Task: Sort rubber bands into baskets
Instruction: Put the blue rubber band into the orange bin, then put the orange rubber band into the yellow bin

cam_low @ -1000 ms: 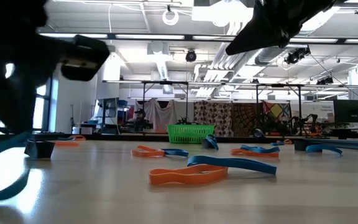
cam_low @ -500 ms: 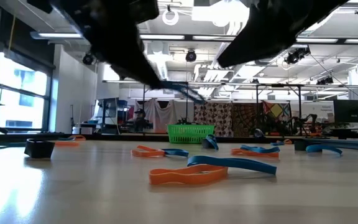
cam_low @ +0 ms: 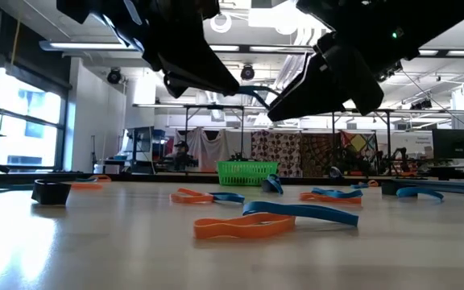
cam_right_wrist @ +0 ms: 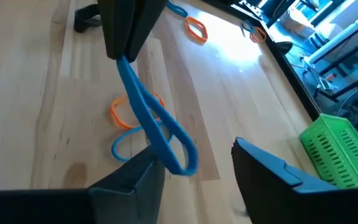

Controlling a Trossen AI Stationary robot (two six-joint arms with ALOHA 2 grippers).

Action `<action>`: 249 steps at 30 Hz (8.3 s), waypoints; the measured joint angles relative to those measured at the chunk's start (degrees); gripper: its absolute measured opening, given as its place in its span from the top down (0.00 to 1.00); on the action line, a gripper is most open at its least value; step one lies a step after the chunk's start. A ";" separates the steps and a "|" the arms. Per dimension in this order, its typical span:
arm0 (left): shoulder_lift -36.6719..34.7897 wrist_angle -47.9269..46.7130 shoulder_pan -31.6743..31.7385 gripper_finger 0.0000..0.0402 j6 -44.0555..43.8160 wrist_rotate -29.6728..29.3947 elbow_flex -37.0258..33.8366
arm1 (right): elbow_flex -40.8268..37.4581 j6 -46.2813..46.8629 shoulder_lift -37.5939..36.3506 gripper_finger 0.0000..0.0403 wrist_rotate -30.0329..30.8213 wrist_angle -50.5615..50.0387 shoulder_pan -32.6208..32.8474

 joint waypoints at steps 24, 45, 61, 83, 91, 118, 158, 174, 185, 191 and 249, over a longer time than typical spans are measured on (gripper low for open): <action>0.02 28.31 0.90 0.81 6.31 -1.36 -9.18 | 0.00 2.09 -5.03 0.99 -6.08 -2.04 1.15; 0.04 61.47 1.53 0.70 9.24 -2.17 -25.06 | 0.13 54.11 -23.75 1.00 -23.50 -48.56 16.43; 0.03 64.00 2.19 0.70 7.98 -3.40 -27.39 | 0.13 96.34 -23.78 1.00 -41.20 -58.87 33.13; 0.04 63.45 2.16 0.70 8.09 -1.99 -27.36 | 0.13 106.02 -13.27 1.00 -50.59 -49.35 37.91; 0.04 63.45 2.16 0.70 7.63 -1.70 -27.36 | 0.13 105.63 -13.27 0.78 -53.66 -49.42 35.89; 0.04 61.83 2.19 0.70 7.58 -1.68 -27.34 | 12.50 78.97 -14.12 0.65 -30.50 -76.56 18.22; 0.04 60.16 2.19 0.70 6.03 -1.68 -27.34 | -6.17 34.05 -14.01 1.00 -48.02 -48.26 -7.68; 0.03 59.18 2.14 0.70 6.01 -1.68 -27.34 | -4.46 32.55 -13.99 0.78 -44.27 -51.67 -2.45; 0.02 59.19 2.08 0.70 6.03 -1.68 -27.34 | -11.15 32.56 -13.99 0.77 -46.18 -46.55 -2.62; 0.02 59.21 2.19 0.70 5.87 -1.70 -27.34 | -11.13 32.51 -13.99 0.93 -45.91 -46.27 -2.62; 4.91 29.11 3.69 0.54 -2.88 -6.11 -5.07 | -4.35 6.53 -14.01 1.00 -4.48 -2.56 -2.08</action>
